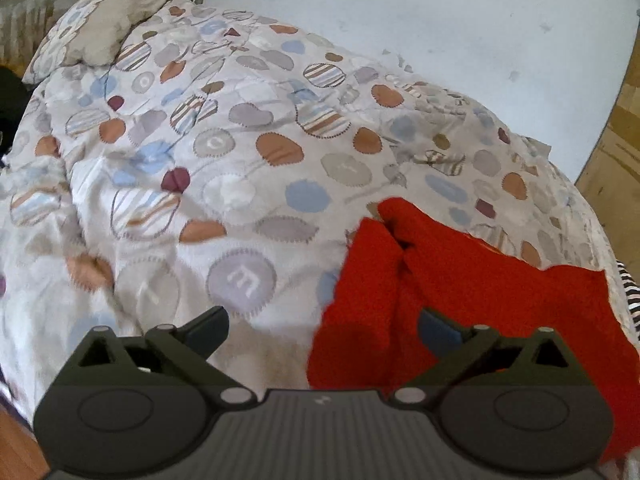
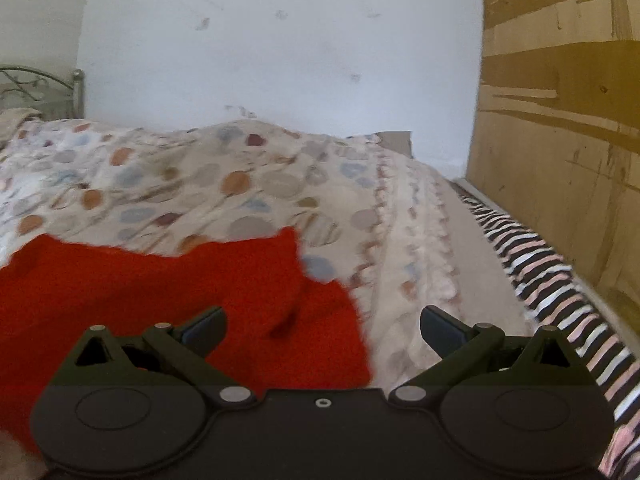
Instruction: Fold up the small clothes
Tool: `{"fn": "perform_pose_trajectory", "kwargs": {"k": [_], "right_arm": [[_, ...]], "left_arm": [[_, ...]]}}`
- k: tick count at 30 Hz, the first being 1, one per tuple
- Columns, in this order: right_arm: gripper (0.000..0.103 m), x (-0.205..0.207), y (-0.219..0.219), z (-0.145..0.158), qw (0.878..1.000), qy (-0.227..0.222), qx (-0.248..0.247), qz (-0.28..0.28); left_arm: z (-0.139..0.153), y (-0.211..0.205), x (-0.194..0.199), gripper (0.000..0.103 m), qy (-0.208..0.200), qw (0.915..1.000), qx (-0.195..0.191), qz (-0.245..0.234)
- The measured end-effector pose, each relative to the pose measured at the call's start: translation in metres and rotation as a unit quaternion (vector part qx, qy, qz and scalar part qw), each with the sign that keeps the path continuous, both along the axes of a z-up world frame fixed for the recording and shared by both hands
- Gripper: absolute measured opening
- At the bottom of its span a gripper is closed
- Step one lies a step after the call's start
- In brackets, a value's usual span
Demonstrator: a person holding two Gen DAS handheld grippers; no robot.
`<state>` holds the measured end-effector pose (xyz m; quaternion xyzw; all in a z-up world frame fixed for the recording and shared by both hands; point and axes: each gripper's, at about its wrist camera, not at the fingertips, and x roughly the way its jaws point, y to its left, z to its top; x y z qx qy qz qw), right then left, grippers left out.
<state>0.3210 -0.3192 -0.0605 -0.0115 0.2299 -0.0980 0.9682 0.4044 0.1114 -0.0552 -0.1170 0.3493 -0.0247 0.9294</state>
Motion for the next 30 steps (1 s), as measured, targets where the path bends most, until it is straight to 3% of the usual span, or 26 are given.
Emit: {"fn": "perform_pose_trajectory", "kwargs": {"k": [3, 6, 8, 15, 19, 30], "right_arm": [[0.102, -0.012, 0.021, -0.018, 0.999, 0.029, -0.015, -0.001], [0.102, -0.023, 0.033, -0.042, 0.993, 0.069, -0.093, -0.024], [0.102, -0.035, 0.032, -0.051, 0.988, 0.071, -0.129, -0.036], [0.102, -0.078, 0.028, -0.026, 0.988, 0.05, -0.14, -0.044], [0.102, -0.102, 0.021, -0.013, 0.992, 0.04, -0.111, -0.037], [0.103, -0.135, 0.031, -0.004, 0.996, 0.027, -0.078, -0.03]], "left_arm": [[-0.003, -0.005, -0.019, 0.103, 0.014, 0.9999, -0.007, 0.005], [-0.008, -0.01, -0.04, 0.103, 0.034, 0.9992, -0.007, 0.018], [-0.01, -0.013, -0.051, 0.103, 0.047, 0.9988, -0.002, 0.014], [0.002, -0.018, -0.095, 0.103, 0.044, 0.999, 0.001, 0.008], [0.011, -0.017, -0.11, 0.103, 0.035, 0.9993, 0.002, 0.013], [0.012, -0.022, -0.118, 0.103, 0.044, 0.9989, 0.012, 0.008]]}}
